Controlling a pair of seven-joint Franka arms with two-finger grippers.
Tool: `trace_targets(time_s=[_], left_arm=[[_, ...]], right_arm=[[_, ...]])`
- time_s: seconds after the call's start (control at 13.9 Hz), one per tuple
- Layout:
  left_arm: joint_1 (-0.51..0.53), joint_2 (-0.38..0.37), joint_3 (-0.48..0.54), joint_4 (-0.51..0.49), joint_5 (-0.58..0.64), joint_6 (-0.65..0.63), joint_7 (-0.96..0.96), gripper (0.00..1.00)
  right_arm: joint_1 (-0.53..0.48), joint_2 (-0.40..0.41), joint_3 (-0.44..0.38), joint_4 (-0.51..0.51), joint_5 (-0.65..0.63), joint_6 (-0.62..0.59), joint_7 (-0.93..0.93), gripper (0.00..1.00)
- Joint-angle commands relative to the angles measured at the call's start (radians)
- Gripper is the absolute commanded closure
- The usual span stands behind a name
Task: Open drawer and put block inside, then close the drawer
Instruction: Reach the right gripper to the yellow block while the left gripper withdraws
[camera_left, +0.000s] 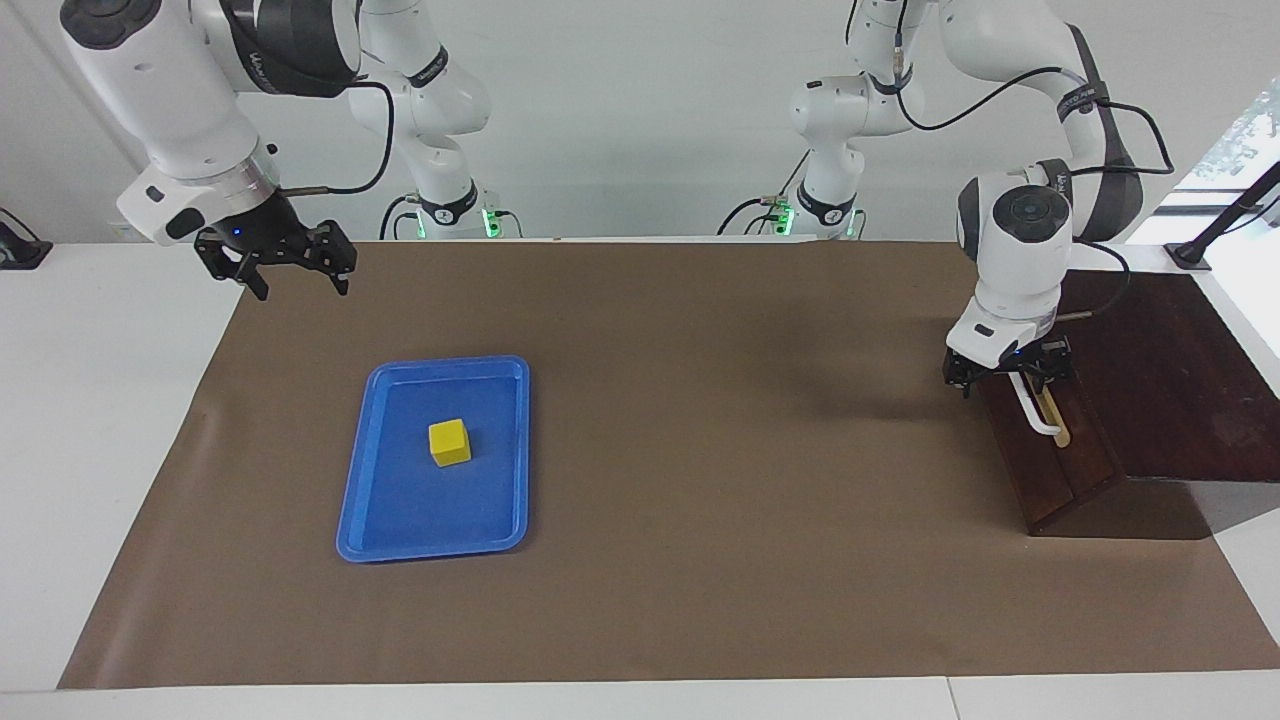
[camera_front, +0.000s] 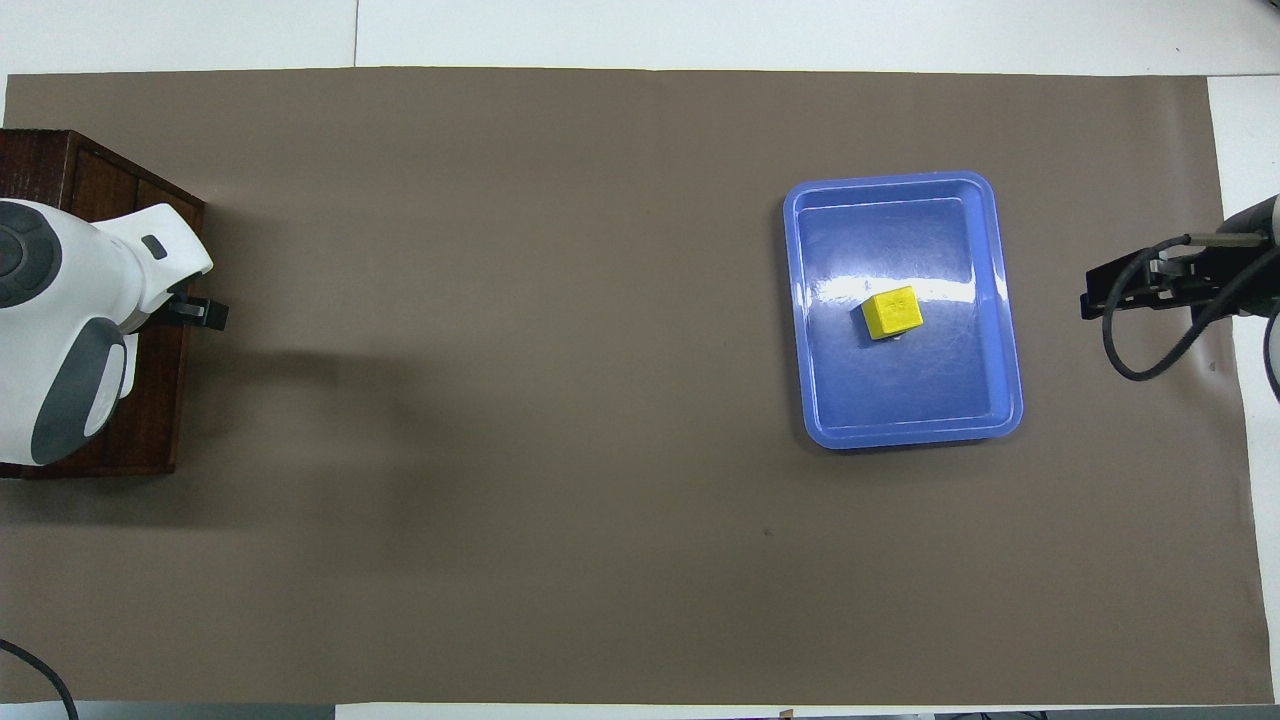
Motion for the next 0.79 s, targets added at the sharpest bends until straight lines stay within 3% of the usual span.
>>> trace_targets(time_s=[0.0, 0.29, 0.72], left_arm=[[0.01, 0.004, -0.002, -0.037, 0.033, 0.055, 0.001, 0.0], [-0.062, 0.048, -0.003, -0.03, 0.032, 0.065, -0.104, 0.0], [-0.203, 0.067, -0.008, 0.001, 0.021, 0.036, -0.27, 0.0]], right_arm=[[-0.014, 0.007, 0.006, -0.076, 0.087, 0.056, 0.238, 0.0], [-0.031, 0.056, 0.004, -0.193, 0.23, 0.203, 0.517, 0.0], [-0.049, 0.137, 0.002, -0.297, 0.4, 0.372, 0.717, 0.0]])
